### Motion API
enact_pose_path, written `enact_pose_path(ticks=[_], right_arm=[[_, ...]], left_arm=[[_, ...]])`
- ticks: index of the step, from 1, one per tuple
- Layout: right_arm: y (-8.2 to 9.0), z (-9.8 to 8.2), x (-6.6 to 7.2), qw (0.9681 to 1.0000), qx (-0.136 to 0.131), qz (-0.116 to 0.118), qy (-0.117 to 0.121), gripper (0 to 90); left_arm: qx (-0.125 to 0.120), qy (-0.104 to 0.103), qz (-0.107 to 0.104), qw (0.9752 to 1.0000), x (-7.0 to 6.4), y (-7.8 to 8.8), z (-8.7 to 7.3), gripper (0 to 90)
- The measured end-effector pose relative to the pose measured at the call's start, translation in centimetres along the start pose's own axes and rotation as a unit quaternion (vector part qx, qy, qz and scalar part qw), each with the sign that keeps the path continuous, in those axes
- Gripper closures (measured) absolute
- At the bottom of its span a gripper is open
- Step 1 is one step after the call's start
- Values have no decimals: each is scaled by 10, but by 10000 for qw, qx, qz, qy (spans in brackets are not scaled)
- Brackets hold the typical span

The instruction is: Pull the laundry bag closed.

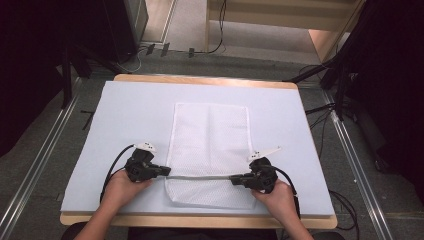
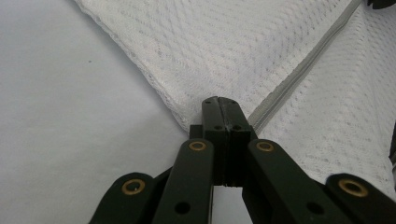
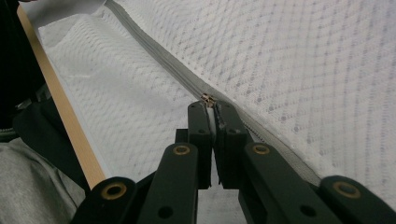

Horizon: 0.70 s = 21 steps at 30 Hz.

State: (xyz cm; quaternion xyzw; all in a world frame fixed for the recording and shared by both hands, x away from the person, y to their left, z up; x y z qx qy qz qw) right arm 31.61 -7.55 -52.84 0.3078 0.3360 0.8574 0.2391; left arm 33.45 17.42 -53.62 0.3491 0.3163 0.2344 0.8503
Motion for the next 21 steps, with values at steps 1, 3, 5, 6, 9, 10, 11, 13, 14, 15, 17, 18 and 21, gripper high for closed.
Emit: enact_pose_path(ticks=[1, 3, 5, 6, 9, 10, 11, 13, 14, 15, 17, 18, 21], right_arm=[[1, 0, 0, 10000, -3, -14, -20, 885], [2, 0, -2, 10000, -15, -16, -9, 885], [3, -1, -2, 10000, -18, -3, -48, 885], [3, -1, -3, 10000, -28, -15, -37, 885], [5, -2, -3, 10000, -28, -17, -55, 885], [5, -2, -3, 10000, -33, -16, -49, 885], [5, -2, -4, 10000, -38, -28, -52, 885], [6, -3, -5, 10000, -27, -25, -51, 885], [7, -3, -5, 10000, -24, -29, -60, 885], [8, -3, -5, 10000, -31, -21, -81, 885], [8, -3, -6, 10000, -46, -19, -82, 885], [9, -4, -6, 10000, -37, -8, -85, 885], [9, -4, -7, 10000, -32, -7, -77, 885]], left_arm=[[-1, -7, 2, 10000, 0, 0, 0, 900], [-2, -5, 5, 10000, 0, 0, 0, 900], [-1, -14, 4, 10000, 0, 0, 0, 900], [-3, -9, 3, 10000, 0, 0, 0, 900], [6, -24, 0, 10000, 0, 0, 0, 900], [2, -25, -1, 10000, 0, 0, 0, 900], [2, -27, -2, 10000, 0, 0, 0, 900], [3, -29, 1, 10000, 0, 0, 0, 900], [-1, -24, -10, 10000, 0, 0, 0, 900], [0, -26, -8, 10000, 0, 0, 0, 900], [5, -28, -4, 10000, 0, 0, 0, 900], [5, -31, -3, 10000, 0, 0, 0, 900], [-5, -25, -4, 10000, 0, 0, 0, 900]])
Point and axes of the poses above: each handheld gripper's, and its own axes: y roughly backward along the jaws, z roughly out of its top, x roughly to its left, the point moved 10 cm from there along -y, roughly forward along the jaws, and after that the axes turned 3 degrees about -z, right-handed, at the moved point
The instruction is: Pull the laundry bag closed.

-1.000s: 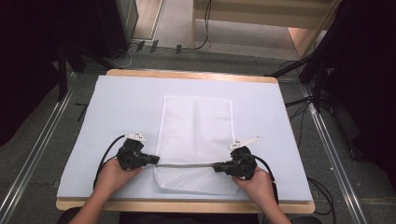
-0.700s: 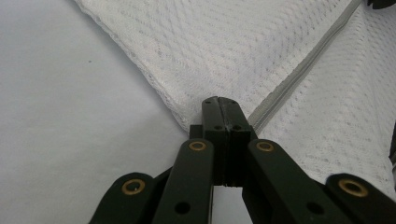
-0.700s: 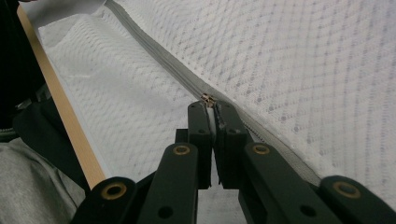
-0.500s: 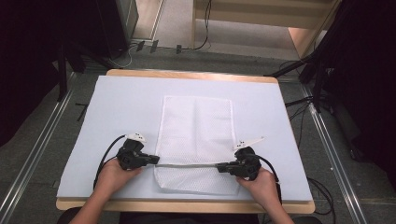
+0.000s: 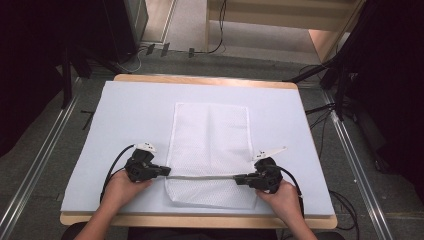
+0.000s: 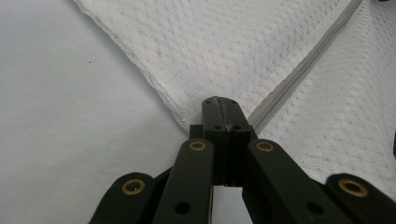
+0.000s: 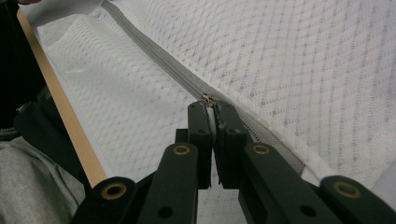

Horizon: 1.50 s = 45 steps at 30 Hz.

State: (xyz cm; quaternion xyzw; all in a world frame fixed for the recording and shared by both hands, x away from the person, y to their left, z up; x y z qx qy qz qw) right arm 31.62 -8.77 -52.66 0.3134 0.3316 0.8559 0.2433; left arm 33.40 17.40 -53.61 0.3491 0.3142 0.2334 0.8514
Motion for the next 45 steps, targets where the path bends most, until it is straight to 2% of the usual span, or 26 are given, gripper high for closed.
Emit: enact_pose_path(ticks=[13, 19, 45], right_arm=[[4, -2, -3, 10000, 32, -27, -51, 885], [6, -2, -6, 10000, 11, -61, -22, 885], [12, -7, -10, 9999, 12, -69, -110, 885]], left_arm=[[2, -17, 1, 10000, 0, 0, 0, 900], [-11, -117, 7, 9999, 0, 0, -1, 900], [-45, -53, -17, 10000, 0, 0, -1, 900]])
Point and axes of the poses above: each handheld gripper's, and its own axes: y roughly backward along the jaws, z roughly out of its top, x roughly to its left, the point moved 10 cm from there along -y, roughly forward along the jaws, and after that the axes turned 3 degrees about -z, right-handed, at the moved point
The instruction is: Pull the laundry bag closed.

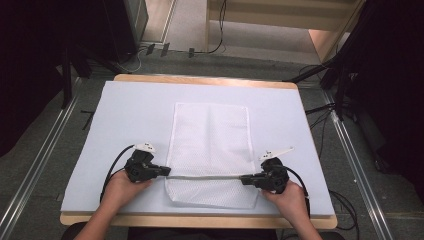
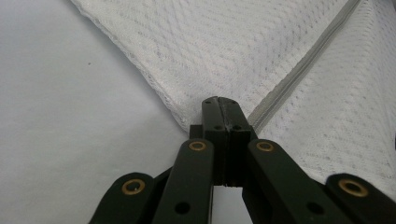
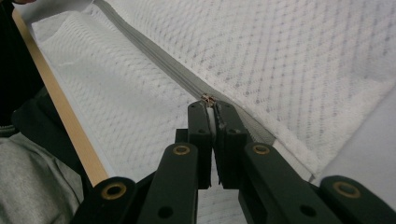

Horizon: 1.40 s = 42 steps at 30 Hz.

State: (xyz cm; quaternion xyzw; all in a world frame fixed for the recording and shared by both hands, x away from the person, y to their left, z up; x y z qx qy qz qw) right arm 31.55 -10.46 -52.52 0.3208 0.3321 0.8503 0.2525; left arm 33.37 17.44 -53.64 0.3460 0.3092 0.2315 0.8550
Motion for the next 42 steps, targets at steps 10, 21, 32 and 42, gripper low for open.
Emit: enact_pose_path(ticks=[10, 21, 32, 42], right_arm=[[6, -3, -8, 10000, -23, -23, -69, 885], [13, -8, -16, 9999, 6, -88, -116, 885], [19, -14, -21, 9999, 43, -127, -105, 885], [22, -17, -26, 9999, 48, -73, -92, 886]], left_arm=[[9, 1, -2, 10000, 0, 0, 0, 900], [-2, 9, -5, 10000, 0, 0, 0, 900], [-9, 2, -9, 10000, 0, 0, 0, 900], [-10, -2, -8, 10000, 0, 0, 0, 900]])
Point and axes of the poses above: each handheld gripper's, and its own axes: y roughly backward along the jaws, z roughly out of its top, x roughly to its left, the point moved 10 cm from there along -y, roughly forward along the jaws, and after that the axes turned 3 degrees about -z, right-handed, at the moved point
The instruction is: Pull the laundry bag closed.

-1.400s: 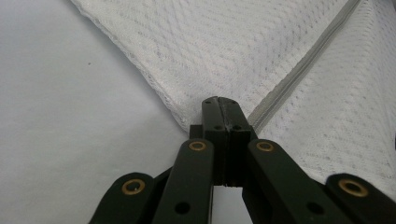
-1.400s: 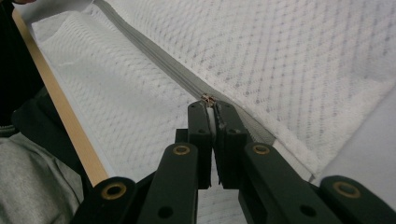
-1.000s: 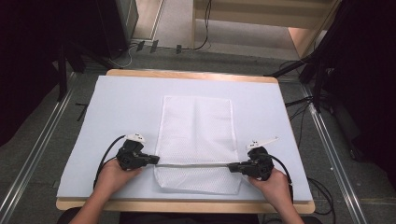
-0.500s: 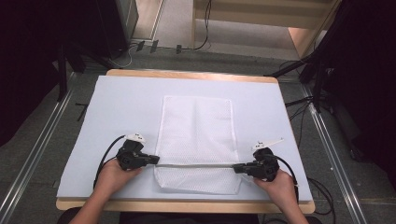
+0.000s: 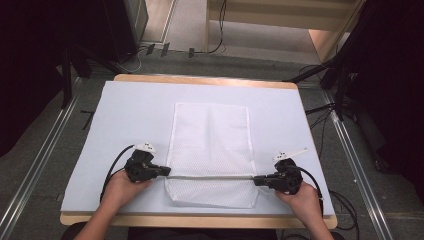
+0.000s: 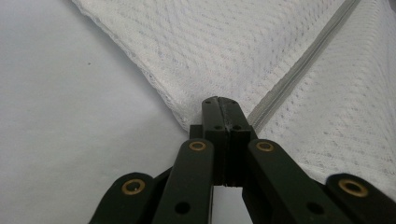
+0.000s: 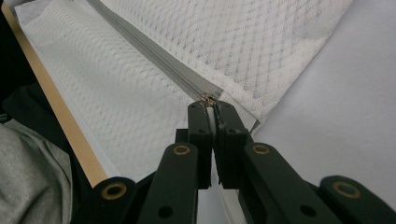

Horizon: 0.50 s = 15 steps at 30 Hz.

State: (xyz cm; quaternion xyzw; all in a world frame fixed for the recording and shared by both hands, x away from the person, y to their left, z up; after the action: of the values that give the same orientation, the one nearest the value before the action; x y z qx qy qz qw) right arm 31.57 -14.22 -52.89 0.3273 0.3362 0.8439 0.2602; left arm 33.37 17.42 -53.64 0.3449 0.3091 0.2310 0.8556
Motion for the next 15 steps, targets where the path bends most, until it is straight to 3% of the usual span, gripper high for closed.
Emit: enact_pose_path(ticks=[15], right_arm=[[-1, -1, 0, 9999, -38, 151, -58, 875]], left_arm=[[37, -56, -24, 10000, 1, 0, 0, 900]])
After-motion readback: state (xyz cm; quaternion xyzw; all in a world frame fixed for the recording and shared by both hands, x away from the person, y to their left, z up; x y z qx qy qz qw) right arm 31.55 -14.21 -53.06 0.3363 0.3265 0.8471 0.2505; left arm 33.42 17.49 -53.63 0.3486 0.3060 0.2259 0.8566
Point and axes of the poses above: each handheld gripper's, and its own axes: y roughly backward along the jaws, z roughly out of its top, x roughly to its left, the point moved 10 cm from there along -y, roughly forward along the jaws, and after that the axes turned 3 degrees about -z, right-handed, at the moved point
